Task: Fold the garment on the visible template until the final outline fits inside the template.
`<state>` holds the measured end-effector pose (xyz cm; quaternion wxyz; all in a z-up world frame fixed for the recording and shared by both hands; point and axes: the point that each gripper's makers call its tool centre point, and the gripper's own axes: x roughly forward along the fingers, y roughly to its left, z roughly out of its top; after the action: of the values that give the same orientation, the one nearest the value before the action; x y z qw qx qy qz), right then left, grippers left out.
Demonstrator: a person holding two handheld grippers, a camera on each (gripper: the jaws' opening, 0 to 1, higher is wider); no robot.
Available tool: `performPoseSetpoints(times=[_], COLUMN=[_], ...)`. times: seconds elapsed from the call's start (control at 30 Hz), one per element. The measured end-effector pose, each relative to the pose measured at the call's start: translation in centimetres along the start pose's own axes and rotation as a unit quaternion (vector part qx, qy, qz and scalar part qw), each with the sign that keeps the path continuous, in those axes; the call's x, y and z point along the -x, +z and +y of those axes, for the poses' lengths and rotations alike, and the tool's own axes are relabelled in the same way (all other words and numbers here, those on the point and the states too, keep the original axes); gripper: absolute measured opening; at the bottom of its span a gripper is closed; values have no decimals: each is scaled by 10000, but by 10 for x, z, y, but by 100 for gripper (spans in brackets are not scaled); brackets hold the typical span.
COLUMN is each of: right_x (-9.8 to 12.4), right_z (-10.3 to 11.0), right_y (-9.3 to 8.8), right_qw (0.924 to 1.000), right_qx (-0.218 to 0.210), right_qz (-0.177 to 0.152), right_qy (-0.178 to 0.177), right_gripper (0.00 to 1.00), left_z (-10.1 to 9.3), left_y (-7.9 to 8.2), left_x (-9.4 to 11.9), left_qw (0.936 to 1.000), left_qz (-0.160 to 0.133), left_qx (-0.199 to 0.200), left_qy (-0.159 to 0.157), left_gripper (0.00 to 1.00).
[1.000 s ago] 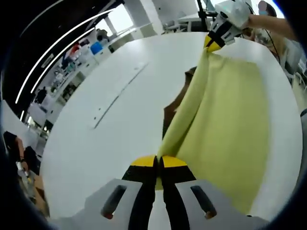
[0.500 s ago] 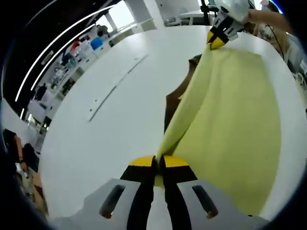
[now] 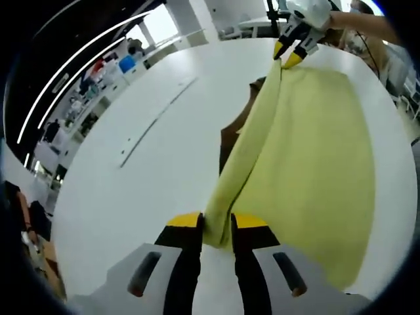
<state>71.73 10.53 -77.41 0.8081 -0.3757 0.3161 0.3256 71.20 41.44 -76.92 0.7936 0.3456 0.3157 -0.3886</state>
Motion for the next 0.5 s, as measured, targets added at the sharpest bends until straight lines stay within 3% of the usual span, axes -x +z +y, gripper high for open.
performPoseSetpoints(times=[0.27, 0.37, 0.5], right_x=[-7, -7, -7], right_z=[-5, -6, -10], right_y=[-1, -2, 0], right_qw=[9998, 9997, 9997], right_qx=[141, 149, -19], right_qz=[52, 88, 12], right_qy=[-131, -161, -226], right_gripper=[6, 0, 0], left_z=[10, 13, 22], left_y=[-7, -7, -5], left_x=[-3, -3, 0], left_qw=[9955, 9955, 9944], left_qz=[192, 170, 100], left_qx=[-836, -791, -762], left_qy=[406, 499, 729], left_gripper=[13, 9, 2])
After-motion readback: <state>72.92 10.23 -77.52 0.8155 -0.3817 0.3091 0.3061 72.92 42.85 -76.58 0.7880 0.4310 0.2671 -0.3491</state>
